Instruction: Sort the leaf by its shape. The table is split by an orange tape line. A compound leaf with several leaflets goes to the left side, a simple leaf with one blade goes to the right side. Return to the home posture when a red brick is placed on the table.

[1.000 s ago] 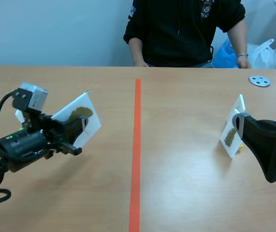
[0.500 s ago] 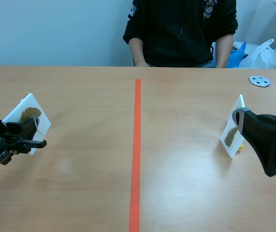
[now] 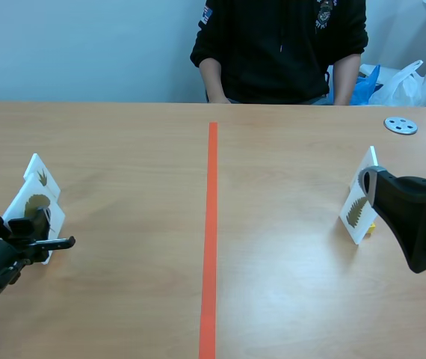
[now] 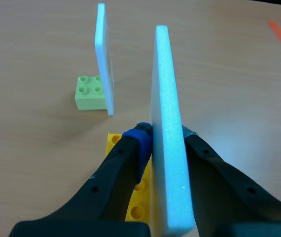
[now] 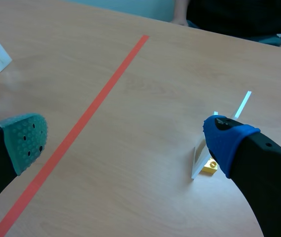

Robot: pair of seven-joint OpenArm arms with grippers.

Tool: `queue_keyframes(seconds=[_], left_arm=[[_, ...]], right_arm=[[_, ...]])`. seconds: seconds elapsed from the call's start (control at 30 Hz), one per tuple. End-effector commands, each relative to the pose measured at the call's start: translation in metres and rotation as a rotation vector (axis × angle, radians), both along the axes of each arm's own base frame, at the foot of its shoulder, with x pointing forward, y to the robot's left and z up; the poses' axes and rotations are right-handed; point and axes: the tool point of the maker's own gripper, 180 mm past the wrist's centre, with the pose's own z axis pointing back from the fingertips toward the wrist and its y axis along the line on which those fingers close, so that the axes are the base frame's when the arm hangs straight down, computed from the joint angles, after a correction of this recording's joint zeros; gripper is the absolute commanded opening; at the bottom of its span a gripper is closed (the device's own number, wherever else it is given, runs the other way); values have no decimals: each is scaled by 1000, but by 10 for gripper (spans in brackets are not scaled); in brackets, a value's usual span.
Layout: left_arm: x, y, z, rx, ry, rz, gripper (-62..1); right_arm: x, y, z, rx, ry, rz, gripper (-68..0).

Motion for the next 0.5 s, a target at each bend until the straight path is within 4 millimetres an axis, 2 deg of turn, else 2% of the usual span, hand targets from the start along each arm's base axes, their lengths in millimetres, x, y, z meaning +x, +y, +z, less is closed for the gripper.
queue_keyframes(seconds=[0.0, 0.27, 0.47], left_arm=[[10, 4, 16, -1, -72, 27, -553], [23, 16, 5, 7, -62, 117, -552], [28, 21, 5, 14, -61, 132, -552]], right_arm=[[3, -2, 7, 7, -29, -6, 4], [3, -2, 7, 6, -28, -6, 4], [3, -2, 7, 6, -28, -6, 4]])
